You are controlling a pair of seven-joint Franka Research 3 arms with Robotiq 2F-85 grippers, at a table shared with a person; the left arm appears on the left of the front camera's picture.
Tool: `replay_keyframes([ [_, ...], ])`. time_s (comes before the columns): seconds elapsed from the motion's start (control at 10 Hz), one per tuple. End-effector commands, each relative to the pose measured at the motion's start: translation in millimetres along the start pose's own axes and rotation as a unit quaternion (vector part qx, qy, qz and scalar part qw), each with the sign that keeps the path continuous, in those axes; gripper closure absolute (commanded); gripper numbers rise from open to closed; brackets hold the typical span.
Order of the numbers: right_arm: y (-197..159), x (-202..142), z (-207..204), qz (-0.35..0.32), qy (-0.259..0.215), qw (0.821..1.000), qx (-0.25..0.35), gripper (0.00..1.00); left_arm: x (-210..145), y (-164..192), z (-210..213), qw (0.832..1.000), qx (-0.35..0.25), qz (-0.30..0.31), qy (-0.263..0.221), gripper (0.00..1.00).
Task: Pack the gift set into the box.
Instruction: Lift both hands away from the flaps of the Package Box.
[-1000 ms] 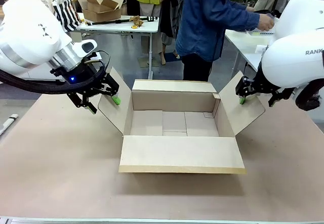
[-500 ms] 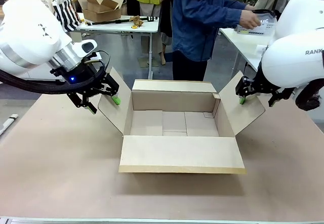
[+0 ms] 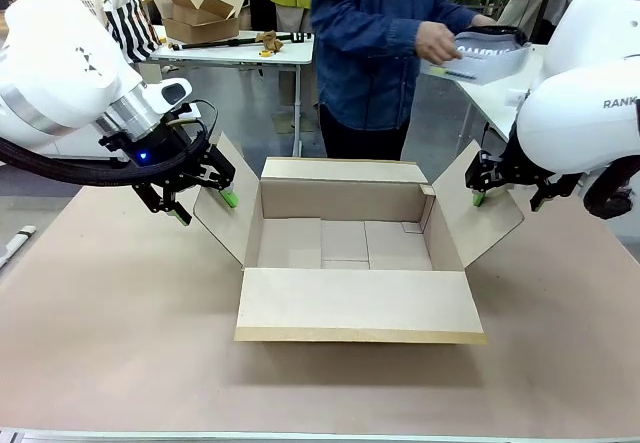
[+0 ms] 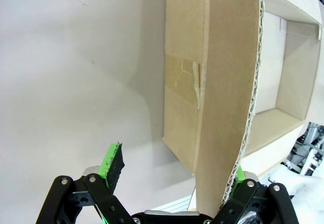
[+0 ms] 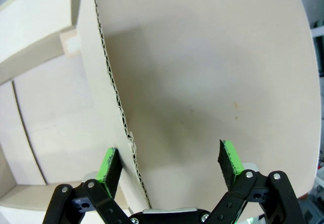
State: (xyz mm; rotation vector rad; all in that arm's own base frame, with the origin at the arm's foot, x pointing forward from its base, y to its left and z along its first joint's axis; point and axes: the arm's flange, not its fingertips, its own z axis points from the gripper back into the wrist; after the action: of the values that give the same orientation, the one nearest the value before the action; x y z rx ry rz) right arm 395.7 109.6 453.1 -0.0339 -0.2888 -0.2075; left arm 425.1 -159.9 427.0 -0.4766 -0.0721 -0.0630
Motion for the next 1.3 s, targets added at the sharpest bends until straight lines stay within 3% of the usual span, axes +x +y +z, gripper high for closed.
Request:
replay_keyframes([
  [0.0,-1.0,1.9,2.8,-0.002,0.001,1.0,-0.001,0.0,0.4,-0.3,0.6,1.0,0.006,0.001,-0.003,0.0],
  [1.2,-1.0,1.9,2.8,-0.002,0.001,1.0,-0.001,0.0,0.4,-0.3,0.6,1.0,0.006,0.001,-0.003,0.0],
])
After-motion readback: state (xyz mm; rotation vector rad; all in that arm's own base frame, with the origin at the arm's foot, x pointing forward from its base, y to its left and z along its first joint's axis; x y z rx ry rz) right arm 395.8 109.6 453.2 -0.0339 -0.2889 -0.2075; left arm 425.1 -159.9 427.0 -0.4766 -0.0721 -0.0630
